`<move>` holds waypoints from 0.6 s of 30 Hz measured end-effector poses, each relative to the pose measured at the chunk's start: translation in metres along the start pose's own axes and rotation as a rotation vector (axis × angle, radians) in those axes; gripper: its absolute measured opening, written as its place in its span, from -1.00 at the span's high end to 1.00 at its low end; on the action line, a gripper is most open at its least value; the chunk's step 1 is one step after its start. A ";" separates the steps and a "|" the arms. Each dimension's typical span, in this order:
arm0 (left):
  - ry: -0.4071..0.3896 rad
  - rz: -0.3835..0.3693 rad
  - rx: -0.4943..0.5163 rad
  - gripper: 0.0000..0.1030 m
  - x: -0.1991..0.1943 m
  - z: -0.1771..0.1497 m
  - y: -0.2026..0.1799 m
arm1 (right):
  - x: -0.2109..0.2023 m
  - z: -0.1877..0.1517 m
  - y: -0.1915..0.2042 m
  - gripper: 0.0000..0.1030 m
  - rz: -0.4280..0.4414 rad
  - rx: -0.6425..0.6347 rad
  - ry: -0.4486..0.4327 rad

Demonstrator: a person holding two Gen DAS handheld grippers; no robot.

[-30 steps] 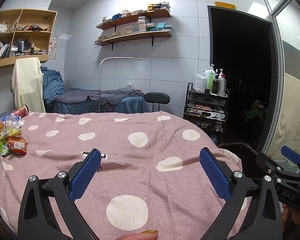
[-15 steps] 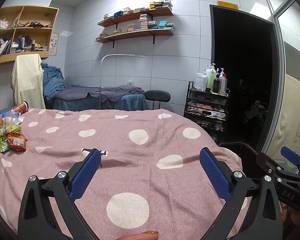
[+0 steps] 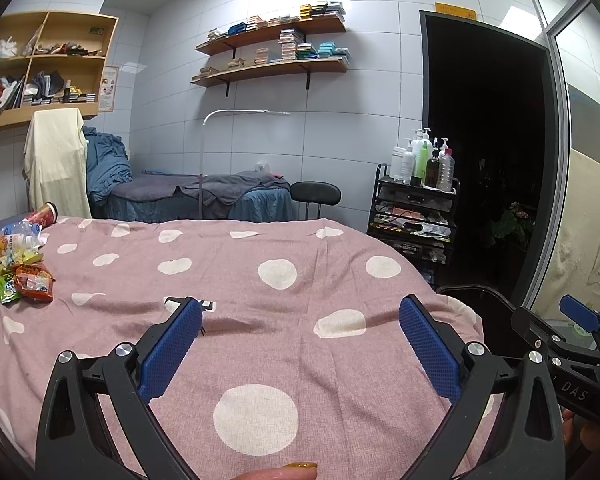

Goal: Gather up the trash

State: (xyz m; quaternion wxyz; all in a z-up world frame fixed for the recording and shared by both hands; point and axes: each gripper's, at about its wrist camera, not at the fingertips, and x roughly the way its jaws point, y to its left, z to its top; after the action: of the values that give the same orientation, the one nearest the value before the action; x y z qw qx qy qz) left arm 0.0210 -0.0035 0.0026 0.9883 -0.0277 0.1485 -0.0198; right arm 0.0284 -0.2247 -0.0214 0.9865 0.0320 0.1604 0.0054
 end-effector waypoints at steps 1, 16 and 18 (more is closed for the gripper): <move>0.000 0.000 0.001 -0.90 0.000 0.000 0.000 | -0.001 0.000 0.000 -0.89 0.000 0.000 -0.001; 0.009 -0.010 0.006 -0.90 -0.002 0.001 -0.001 | -0.001 -0.001 0.000 -0.89 0.000 0.000 -0.002; 0.005 -0.011 0.011 -0.90 -0.004 0.002 -0.002 | -0.001 -0.001 0.000 -0.89 0.000 0.000 -0.002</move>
State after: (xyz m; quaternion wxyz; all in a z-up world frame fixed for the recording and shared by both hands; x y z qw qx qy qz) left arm 0.0173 -0.0049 0.0055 0.9880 -0.0231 0.1506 -0.0263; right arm 0.0271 -0.2247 -0.0218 0.9866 0.0323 0.1597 0.0056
